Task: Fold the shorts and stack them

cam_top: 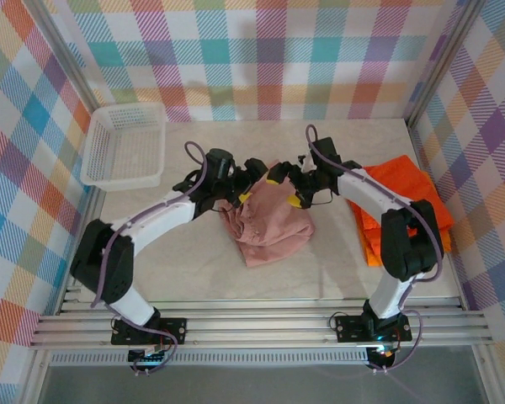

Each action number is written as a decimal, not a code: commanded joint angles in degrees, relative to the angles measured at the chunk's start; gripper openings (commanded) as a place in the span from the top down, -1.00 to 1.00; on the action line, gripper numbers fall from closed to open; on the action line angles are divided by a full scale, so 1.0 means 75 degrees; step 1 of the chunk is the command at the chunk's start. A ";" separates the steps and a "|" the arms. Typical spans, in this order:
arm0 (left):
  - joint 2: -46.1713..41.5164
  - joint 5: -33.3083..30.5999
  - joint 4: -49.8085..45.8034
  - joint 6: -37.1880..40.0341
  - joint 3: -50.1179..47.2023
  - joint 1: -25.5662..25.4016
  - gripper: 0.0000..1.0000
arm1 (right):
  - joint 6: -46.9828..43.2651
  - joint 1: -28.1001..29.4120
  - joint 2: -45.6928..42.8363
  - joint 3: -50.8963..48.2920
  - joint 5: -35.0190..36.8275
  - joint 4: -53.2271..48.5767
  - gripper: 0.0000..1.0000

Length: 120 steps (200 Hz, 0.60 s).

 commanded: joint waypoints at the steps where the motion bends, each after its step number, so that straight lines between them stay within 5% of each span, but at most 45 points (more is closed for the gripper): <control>1: 0.0571 0.0281 0.1097 -0.0513 -0.0259 0.0116 -0.91 | 0.0595 -0.0042 0.0240 -0.0505 -0.0366 0.0841 -1.00; 120: 0.0448 -0.0550 0.0516 0.0884 -0.2231 0.1170 -0.89 | -0.0407 -0.0611 -0.0191 -0.2374 -0.0207 0.0388 -0.99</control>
